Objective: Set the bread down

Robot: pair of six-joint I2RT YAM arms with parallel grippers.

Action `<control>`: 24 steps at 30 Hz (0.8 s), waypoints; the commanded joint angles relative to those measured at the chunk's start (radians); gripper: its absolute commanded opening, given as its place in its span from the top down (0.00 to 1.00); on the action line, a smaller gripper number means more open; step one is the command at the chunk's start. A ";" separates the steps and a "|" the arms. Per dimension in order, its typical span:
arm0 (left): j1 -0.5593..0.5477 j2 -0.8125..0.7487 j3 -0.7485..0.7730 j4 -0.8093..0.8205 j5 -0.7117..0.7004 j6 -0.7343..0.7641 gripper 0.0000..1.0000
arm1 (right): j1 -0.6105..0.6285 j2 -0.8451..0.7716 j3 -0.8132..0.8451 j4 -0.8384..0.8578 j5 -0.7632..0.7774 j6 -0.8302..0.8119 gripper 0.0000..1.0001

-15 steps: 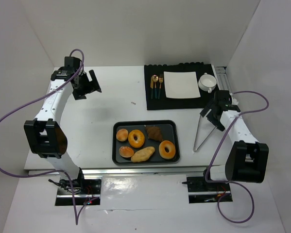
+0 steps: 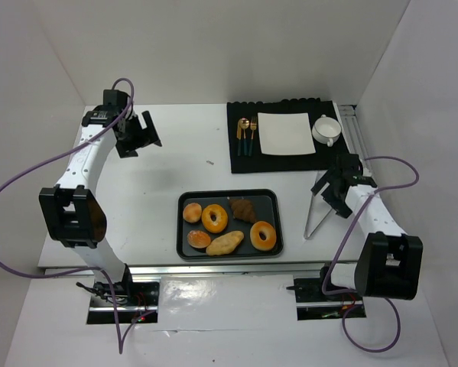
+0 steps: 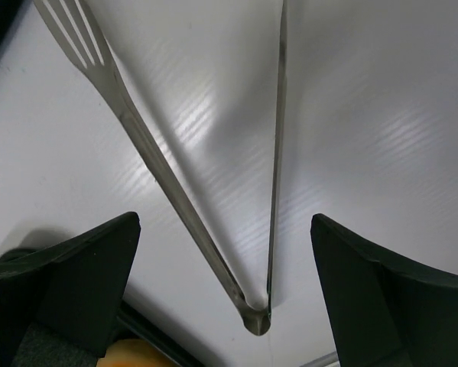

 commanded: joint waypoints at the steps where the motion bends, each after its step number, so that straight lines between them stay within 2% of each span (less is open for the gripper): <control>1: -0.009 0.009 0.034 0.015 0.023 0.009 0.01 | -0.007 -0.038 -0.049 0.032 -0.121 0.012 0.00; 9: -0.009 0.028 0.034 0.015 0.032 0.009 0.01 | 0.013 -0.018 -0.104 0.097 -0.163 -0.018 0.00; 16: -0.009 0.037 0.034 0.015 0.032 0.009 0.01 | 0.076 0.092 -0.115 0.170 -0.074 -0.040 0.00; 18: -0.009 0.037 0.034 0.015 0.032 0.009 0.01 | 0.109 0.115 -0.106 0.199 0.007 -0.040 0.00; 22: -0.009 0.037 0.034 0.015 0.023 0.009 0.01 | 0.119 0.187 -0.072 0.230 0.052 -0.040 0.07; 24: -0.009 0.037 0.034 0.015 0.023 0.009 0.01 | 0.131 0.197 -0.072 0.253 0.052 -0.031 0.15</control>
